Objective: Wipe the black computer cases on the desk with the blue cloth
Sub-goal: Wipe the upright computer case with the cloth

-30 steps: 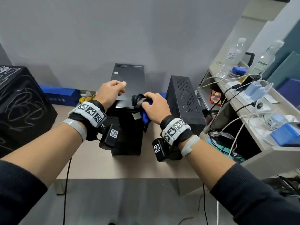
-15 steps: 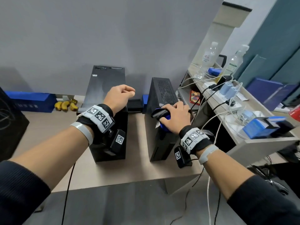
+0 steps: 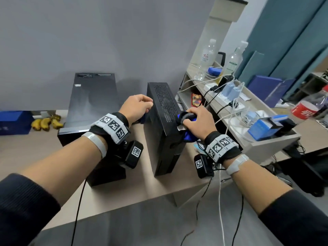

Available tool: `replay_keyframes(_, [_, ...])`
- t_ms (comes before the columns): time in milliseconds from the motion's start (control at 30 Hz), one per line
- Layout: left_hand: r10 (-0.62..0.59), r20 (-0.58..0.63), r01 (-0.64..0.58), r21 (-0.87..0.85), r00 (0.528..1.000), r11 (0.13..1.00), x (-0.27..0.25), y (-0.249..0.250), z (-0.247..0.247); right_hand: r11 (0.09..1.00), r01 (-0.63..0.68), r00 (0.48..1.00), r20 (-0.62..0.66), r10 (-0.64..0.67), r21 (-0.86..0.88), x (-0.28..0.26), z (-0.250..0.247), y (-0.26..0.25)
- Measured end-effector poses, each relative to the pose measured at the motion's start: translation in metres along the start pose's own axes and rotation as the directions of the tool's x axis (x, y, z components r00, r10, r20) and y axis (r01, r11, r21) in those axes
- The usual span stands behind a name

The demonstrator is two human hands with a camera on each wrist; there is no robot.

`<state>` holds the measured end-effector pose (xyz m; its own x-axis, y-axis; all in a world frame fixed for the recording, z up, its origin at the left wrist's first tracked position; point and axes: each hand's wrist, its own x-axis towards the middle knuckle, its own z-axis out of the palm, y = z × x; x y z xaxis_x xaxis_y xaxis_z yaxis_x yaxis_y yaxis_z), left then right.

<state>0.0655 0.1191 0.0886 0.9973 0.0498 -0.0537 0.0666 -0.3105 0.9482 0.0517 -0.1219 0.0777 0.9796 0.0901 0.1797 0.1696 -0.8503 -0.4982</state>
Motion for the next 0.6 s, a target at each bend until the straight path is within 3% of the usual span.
replay_keyframes(133, [-0.120, 0.057, 0.115, 0.091, 0.991, 0.989, 0.012, -0.002, 0.032, 1.000, 0.024, 0.972, 0.233, -0.023, 0.000, 0.001, 0.001, 0.014])
replay_keyframes(300, [-0.193, 0.123, 0.159, 0.245, 0.974, 0.956, 0.027, -0.014, 0.061, 0.981, 0.192, 0.962, 0.192, -0.194, 0.028, 0.014, -0.004, 0.034])
replay_keyframes(600, [-0.185, 0.163, 0.156, 0.180, 0.969, 0.971, 0.039, -0.033, 0.064, 0.984, 0.111, 0.977, 0.165, -0.133, 0.136, 0.159, 0.041, 0.030])
